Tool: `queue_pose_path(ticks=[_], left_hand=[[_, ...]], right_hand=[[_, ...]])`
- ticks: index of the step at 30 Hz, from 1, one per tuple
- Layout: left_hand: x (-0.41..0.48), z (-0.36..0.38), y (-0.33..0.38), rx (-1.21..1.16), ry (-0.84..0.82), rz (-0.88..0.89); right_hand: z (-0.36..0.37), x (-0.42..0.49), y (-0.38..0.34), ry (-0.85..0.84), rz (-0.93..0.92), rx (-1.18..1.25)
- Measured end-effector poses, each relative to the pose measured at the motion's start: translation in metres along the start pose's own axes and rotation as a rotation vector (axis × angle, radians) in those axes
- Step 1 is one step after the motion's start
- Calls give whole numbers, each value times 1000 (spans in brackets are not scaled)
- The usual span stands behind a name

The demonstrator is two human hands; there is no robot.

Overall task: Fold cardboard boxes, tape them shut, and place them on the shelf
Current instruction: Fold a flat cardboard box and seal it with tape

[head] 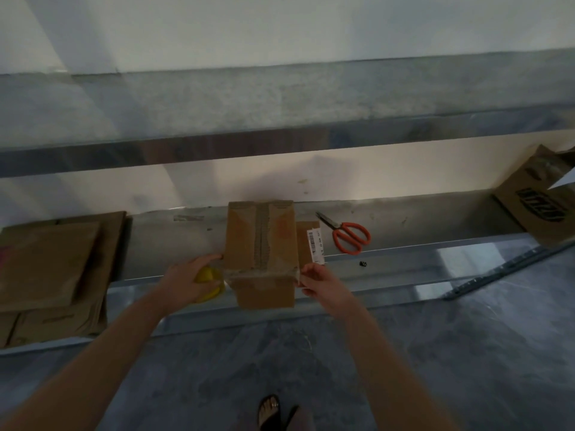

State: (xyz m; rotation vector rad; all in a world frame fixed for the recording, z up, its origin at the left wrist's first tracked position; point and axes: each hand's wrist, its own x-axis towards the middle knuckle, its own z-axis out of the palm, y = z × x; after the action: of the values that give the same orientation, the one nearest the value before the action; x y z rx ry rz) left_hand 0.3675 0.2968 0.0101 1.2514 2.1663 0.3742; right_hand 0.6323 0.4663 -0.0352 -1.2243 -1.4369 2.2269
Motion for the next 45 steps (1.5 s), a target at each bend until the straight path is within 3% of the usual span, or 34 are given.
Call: queue_pose_path(ticks=[5, 8, 11, 13, 16, 21, 24, 29, 42, 45], left_hand=[[-3, -1, -2, -16, 14, -5], [-4, -2, -1, -22, 9, -14], [-6, -4, 4, 1, -6, 11], [-8, -5, 5, 5, -10, 23], [-14, -8, 2, -51, 41, 34], [-21, -17, -5, -72, 112, 54], [-16, -23, -8, -85, 80, 78], [0, -31, -20, -95, 2, 99], [16, -60, -45, -232, -156, 155], [21, -56, -47, -117, -150, 183]], right_hand=[[4, -12, 2, 135, -42, -149], [9, -31, 2, 255, -222, -198], [19, -33, 2, 164, -425, -480], [27, -22, -2, 112, -407, -747], [35, -5, -6, 119, -384, -869], [41, 1, -15, 35, -235, -551], [49, 3, -17, 107, -224, -372], [59, 9, -10, 272, -290, -526], [62, 8, -5, 342, -341, -367], [62, 9, -4, 334, -346, -355]])
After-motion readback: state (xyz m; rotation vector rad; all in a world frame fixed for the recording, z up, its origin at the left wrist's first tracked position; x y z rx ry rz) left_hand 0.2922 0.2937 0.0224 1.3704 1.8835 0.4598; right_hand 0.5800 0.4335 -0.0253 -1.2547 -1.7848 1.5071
